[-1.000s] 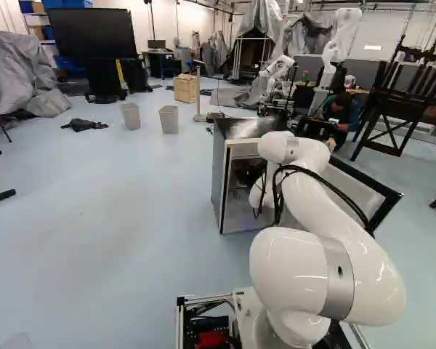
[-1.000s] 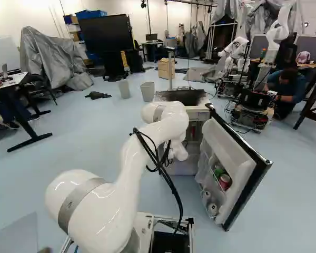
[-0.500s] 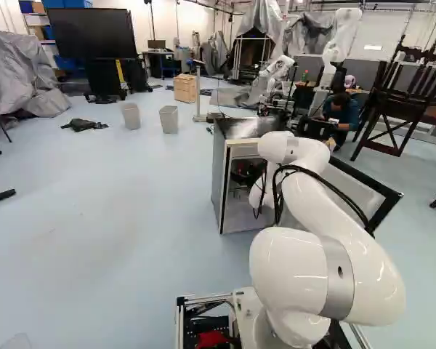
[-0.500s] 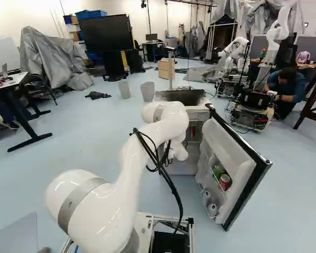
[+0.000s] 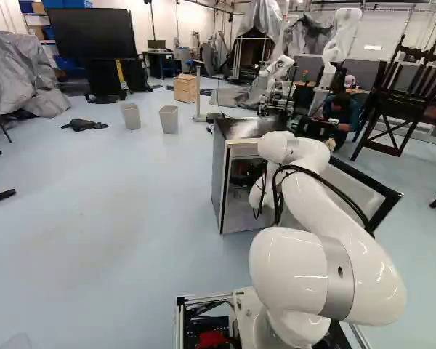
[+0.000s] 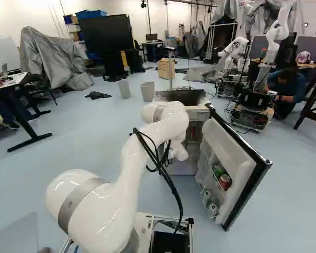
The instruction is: Grab a drink from the fridge
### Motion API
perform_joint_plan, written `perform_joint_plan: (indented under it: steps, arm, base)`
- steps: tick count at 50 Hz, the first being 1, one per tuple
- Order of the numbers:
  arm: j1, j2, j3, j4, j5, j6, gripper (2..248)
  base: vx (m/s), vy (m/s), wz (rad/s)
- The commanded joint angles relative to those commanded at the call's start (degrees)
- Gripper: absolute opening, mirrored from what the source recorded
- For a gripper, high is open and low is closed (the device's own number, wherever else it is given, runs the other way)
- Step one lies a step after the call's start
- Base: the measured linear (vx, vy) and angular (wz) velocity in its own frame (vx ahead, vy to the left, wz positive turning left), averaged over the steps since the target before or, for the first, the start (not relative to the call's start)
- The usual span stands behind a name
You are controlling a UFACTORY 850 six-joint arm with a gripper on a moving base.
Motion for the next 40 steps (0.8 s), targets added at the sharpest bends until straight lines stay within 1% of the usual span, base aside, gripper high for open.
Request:
perform_joint_plan:
  steps: [11,16,40]
  arm:
    - [-0.2,1.1,2.1,0.0,0.0,0.0,247]
    - [-0.3,1.6,3.2,0.6,0.0,0.0,247]
    - [-0.9,4.4,8.4,8.4,0.0,0.0,247]
  base:
    - [0.000,0.000,0.000]
    - [0.000,0.000,0.000]
    - [0.000,0.000,0.000]
